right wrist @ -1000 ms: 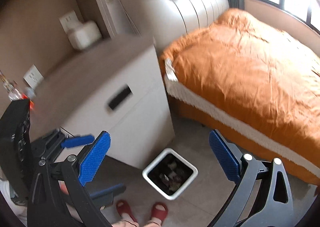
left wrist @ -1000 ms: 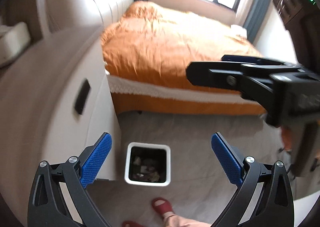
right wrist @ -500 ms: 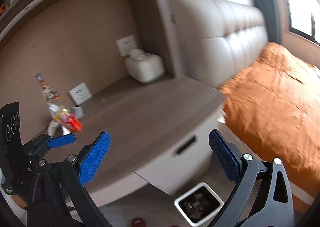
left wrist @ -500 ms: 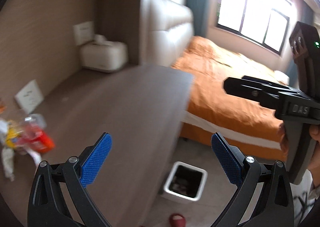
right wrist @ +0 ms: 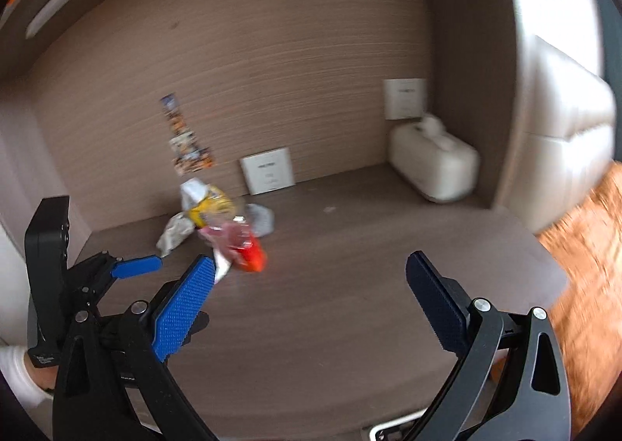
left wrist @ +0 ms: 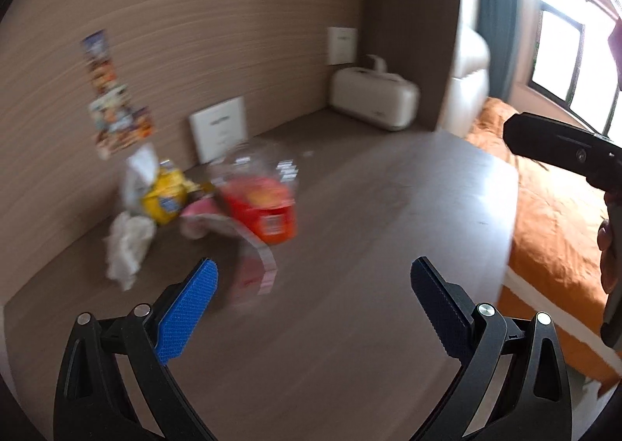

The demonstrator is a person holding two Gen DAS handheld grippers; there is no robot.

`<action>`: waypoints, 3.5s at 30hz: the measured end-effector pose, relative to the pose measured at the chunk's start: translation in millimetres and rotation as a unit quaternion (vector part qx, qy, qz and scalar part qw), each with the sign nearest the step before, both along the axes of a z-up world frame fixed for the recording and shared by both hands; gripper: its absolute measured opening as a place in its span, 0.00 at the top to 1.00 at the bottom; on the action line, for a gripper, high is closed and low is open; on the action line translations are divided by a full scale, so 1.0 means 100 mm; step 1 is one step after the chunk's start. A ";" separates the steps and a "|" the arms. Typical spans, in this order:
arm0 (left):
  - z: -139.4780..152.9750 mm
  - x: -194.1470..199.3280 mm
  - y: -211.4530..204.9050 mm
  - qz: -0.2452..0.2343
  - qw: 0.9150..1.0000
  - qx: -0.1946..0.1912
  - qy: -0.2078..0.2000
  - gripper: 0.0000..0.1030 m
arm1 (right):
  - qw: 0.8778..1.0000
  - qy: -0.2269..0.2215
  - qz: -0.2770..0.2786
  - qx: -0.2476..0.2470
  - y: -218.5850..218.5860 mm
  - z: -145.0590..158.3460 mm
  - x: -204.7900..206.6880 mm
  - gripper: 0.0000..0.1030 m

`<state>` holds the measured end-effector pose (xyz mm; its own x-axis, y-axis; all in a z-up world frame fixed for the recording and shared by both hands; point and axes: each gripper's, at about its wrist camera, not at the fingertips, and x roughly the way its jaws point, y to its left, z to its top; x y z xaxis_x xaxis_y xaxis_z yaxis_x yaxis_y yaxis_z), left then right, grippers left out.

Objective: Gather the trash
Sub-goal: 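Move both tools back over the trash on the desk, then grasp the white tissue with the left tool while the right tool grasps the clear bottle, then carry the tissue and the clear bottle over the white bin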

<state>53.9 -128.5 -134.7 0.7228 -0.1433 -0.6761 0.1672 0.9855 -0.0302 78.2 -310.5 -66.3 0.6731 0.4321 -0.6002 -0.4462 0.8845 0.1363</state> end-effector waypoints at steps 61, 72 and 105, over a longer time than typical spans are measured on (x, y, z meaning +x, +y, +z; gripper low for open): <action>0.59 -0.02 -0.20 -0.175 0.983 -0.031 -0.041 0.91 | 0.993 -0.024 -0.114 -0.008 -0.15 0.08 -0.27 0.56; 0.39 -0.21 -1.39 -0.300 0.953 -0.033 -0.009 0.91 | 0.974 0.005 -0.226 -0.019 -1.20 -0.06 -0.84 0.56; -2.79 0.00 -3.53 -0.399 0.893 0.041 0.204 0.91 | 0.916 0.226 -0.330 0.014 -2.81 -3.21 -1.10 0.56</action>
